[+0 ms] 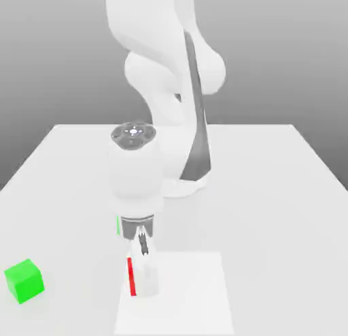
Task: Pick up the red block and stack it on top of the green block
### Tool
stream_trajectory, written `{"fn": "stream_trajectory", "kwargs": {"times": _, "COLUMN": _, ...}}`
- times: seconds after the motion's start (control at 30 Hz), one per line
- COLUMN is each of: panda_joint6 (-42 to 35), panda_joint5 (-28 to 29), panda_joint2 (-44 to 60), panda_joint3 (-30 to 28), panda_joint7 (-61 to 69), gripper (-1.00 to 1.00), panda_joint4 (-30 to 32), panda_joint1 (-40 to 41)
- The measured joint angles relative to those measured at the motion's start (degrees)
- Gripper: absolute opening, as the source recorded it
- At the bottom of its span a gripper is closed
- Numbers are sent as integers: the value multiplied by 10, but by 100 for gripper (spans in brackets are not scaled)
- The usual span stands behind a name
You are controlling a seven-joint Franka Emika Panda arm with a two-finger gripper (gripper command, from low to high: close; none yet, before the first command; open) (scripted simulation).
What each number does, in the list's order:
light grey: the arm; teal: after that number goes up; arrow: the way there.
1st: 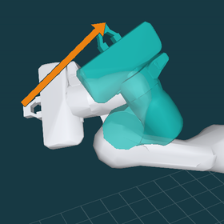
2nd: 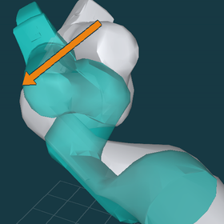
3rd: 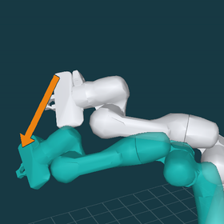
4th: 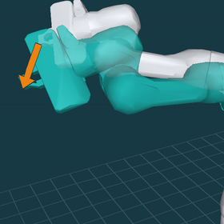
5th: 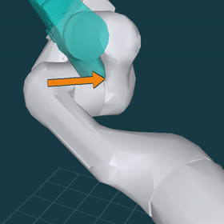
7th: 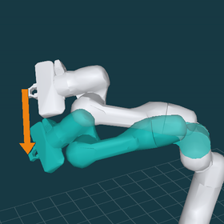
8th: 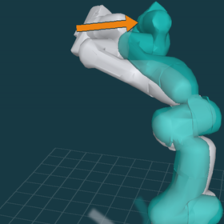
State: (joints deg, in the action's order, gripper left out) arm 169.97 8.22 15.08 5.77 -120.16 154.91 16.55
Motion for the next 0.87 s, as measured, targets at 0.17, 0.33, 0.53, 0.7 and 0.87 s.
{"fn": "stream_trajectory", "kwargs": {"times": 0.17, "panda_joint6": -27, "panda_joint5": -19, "panda_joint2": -33, "panda_joint3": 15, "panda_joint7": 14, "gripper": -100, "panda_joint4": 5, "panda_joint1": 10}}
{"fn": "stream_trajectory", "kwargs": {"times": 0.33, "panda_joint6": -108, "panda_joint5": -69, "panda_joint2": -117, "panda_joint3": 21, "panda_joint7": 63, "gripper": -100, "panda_joint4": 8, "panda_joint1": 31}}
{"fn": "stream_trajectory", "kwargs": {"times": 0.53, "panda_joint6": -185, "panda_joint5": -82, "panda_joint2": -92, "panda_joint3": -35, "panda_joint7": 186, "gripper": -100, "panda_joint4": -95, "panda_joint1": 144}}
{"fn": "stream_trajectory", "kwargs": {"times": 0.7, "panda_joint6": -175, "panda_joint5": -86, "panda_joint2": -28, "panda_joint3": -64, "panda_joint7": 245, "gripper": -100, "panda_joint4": -148, "panda_joint1": 188}}
{"fn": "stream_trajectory", "kwargs": {"times": 0.87, "panda_joint6": -140, "panda_joint5": -88, "panda_joint2": 11, "panda_joint3": -65, "panda_joint7": 248, "gripper": 100, "panda_joint4": -152, "panda_joint1": 189}}
